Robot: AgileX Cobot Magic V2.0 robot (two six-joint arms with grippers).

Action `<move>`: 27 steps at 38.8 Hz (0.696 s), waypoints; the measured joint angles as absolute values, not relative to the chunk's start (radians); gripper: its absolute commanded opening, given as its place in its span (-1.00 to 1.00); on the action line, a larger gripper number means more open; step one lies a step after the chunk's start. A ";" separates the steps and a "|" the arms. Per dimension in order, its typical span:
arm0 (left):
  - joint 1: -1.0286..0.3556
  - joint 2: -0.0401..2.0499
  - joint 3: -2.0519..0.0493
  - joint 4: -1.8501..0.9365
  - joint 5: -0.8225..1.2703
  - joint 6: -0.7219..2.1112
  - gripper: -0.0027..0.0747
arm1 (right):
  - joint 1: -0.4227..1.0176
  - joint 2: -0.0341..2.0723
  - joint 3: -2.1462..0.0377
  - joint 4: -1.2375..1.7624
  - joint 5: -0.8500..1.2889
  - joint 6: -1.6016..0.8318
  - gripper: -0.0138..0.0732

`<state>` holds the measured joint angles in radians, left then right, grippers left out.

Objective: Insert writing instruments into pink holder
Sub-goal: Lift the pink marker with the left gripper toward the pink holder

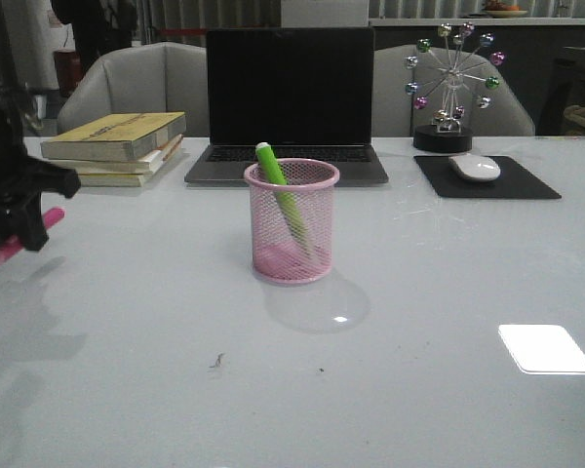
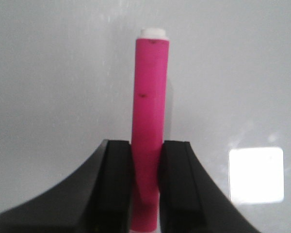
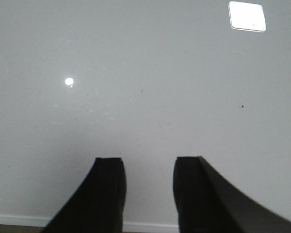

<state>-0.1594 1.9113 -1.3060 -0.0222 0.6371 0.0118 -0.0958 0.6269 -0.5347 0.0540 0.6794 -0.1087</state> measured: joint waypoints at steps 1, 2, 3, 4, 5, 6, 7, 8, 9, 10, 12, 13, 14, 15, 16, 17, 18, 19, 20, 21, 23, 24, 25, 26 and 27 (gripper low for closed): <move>-0.164 1.898 -1.306 -0.022 0.618 0.014 -0.69 | -0.096 0.627 -0.535 0.054 0.679 -0.109 0.18; -0.167 1.879 -1.306 -0.025 0.602 0.014 -0.69 | -0.096 0.627 -0.535 0.054 0.679 -0.109 0.18; -0.172 1.860 -1.306 -0.024 0.581 0.014 -0.69 | -0.096 0.627 -0.535 0.054 0.679 -0.109 0.18; -0.178 1.850 -1.306 -0.026 0.565 0.014 -0.69 | -0.096 0.627 -0.535 0.054 0.679 -0.109 0.18; -0.180 1.831 -1.306 -0.026 0.548 0.014 -0.69 | -0.096 0.627 -0.535 0.054 0.679 -0.109 0.18; -0.188 1.813 -1.306 -0.027 0.526 0.014 -0.69 | -0.096 0.627 -0.535 0.054 0.679 -0.109 0.18; -0.193 1.804 -1.306 -0.028 0.509 0.015 -0.69 | -0.096 0.627 -0.535 0.054 0.679 -0.109 0.18; -0.197 1.786 -1.306 -0.033 0.492 0.015 -0.69 | -0.096 0.627 -0.535 0.054 0.679 -0.109 0.18; -0.205 1.770 -1.306 -0.035 0.469 0.015 -0.69 | -0.096 0.627 -0.535 0.054 0.679 -0.109 0.18; -0.211 1.758 -1.306 -0.040 0.452 0.015 -0.69 | -0.096 0.627 -0.535 0.054 0.679 -0.109 0.18; -0.225 1.734 -1.306 -0.051 0.410 0.015 -0.69 | -0.096 0.627 -0.535 0.054 0.679 -0.109 0.18; -0.232 1.728 -1.306 -0.059 0.391 0.015 -0.69 | -0.096 0.627 -0.535 0.054 0.679 -0.109 0.18; -0.239 1.718 -1.304 -0.070 0.372 0.015 -0.69 | -0.096 0.627 -0.535 0.054 0.679 -0.109 0.18; -0.250 1.709 -1.304 -0.079 0.345 0.015 -0.69 | -0.096 0.627 -0.535 0.054 0.679 -0.109 0.18; -0.258 1.706 -1.304 -0.087 0.325 0.015 -0.69 | -0.096 0.627 -0.535 0.054 0.679 -0.109 0.18; -0.267 1.701 -1.304 -0.097 0.303 0.015 -0.69 | -0.096 0.627 -0.535 0.054 0.679 -0.109 0.18; -0.279 1.696 -1.304 -0.104 0.276 0.015 -0.69 | -0.096 0.627 -0.535 0.054 0.679 -0.109 0.18; -0.289 1.695 -1.304 -0.112 0.256 0.015 -0.69 | -0.096 0.627 -0.535 0.054 0.679 -0.109 0.18; -0.304 1.694 -1.304 -0.117 0.230 0.015 -0.69 | -0.096 0.627 -0.535 0.054 0.679 -0.109 0.18; -0.317 1.694 -1.304 -0.123 0.210 0.015 -0.69 | -0.096 0.627 -0.535 0.054 0.679 -0.109 0.18; -0.348 1.694 -1.304 -0.129 0.166 0.015 -0.69 | -0.096 0.627 -0.535 0.056 0.679 -0.109 0.18; -0.361 1.694 -1.304 -0.132 0.147 0.015 -0.69 | -0.096 0.627 -0.535 0.056 0.679 -0.109 0.18; -0.381 1.694 -1.304 -0.132 0.120 0.015 -0.69 | -0.096 0.627 -0.535 0.056 0.679 -0.109 0.18; -0.399 1.694 -1.304 -0.134 0.090 0.015 -0.69 | -0.096 0.627 -0.535 0.056 0.679 -0.109 0.18; -0.413 1.694 -1.304 -0.134 0.065 0.015 -0.69 | -0.096 0.627 -0.535 0.056 0.679 -0.109 0.18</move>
